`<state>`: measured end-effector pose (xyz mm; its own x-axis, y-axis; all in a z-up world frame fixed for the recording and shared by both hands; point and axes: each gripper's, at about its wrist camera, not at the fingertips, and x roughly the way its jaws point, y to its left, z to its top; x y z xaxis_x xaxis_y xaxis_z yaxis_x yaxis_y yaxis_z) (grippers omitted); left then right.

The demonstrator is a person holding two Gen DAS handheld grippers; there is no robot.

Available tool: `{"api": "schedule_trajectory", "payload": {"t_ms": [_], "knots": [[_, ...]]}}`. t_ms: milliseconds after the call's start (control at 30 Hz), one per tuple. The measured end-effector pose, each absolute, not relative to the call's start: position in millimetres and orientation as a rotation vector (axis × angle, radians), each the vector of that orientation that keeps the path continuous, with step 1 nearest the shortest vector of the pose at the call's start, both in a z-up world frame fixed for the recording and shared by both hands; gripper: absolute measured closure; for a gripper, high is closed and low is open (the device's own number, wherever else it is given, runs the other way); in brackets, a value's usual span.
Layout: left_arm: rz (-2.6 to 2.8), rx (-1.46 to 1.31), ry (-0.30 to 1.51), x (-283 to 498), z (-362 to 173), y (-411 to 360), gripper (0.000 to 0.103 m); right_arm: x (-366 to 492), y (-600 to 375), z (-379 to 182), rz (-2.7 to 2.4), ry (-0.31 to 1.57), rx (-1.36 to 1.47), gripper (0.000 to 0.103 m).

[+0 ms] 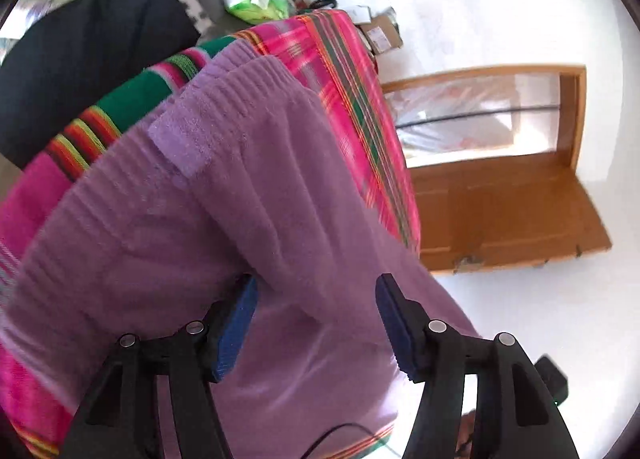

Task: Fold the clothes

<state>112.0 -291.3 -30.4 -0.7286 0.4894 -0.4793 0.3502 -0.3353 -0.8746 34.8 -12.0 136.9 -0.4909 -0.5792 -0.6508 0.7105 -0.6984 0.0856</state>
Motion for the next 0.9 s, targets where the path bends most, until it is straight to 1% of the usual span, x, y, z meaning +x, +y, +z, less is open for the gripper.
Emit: {"api": "schedule_trajectory", "payload": {"t_ms": [167, 267, 300, 333, 400, 433, 467, 500, 600, 700, 900], "knots": [[2.184, -1.068, -1.915, 103.6, -40.3, -297.1, 0.041, 29.8, -6.7, 137.4, -2.203, 0.205, 0.864, 0.1], [2.221, -1.045, -1.94, 103.1, -36.1, -301.7, 0.044, 28.3, -4.1, 134.0, -2.204, 0.191, 0.875, 0.1], [2.243, -1.042, -1.939, 103.2, -34.1, -303.0, 0.05, 27.9, -3.3, 132.9, -2.204, 0.185, 0.879, 0.099], [2.272, -1.037, -1.938, 104.3, -31.7, -304.8, 0.054, 27.7, -2.5, 132.0, -2.203, 0.179, 0.88, 0.099], [2.336, -1.019, -1.939, 107.9, -26.4, -309.2, 0.065, 27.7, -1.7, 129.6, -2.202, 0.173, 0.885, 0.1], [2.363, -1.017, -1.93, 108.4, -24.1, -310.5, 0.067, 28.1, -1.6, 128.3, -2.201, 0.176, 0.886, 0.1], [2.377, -1.024, -1.921, 107.5, -22.9, -310.4, 0.073, 28.7, -1.7, 126.9, -2.199, 0.181, 0.889, 0.099], [2.382, -1.022, -1.923, 107.1, -21.8, -310.8, 0.081, 29.4, -2.1, 125.6, -2.2, 0.188, 0.89, 0.099], [2.404, -0.99, -1.937, 110.2, -16.5, -312.5, 0.09, 32.3, -3.5, 122.4, -2.21, 0.217, 0.886, 0.099], [2.467, -0.935, -1.903, 126.5, -0.2, -317.2, 0.095, 36.7, -3.1, 122.3, -2.222, 0.235, 0.87, 0.1], [2.559, -0.841, -1.806, 142.4, 37.5, -316.4, 0.096, 55.3, -0.7, 137.0, -2.273, 0.323, 0.75, 0.1]]}}
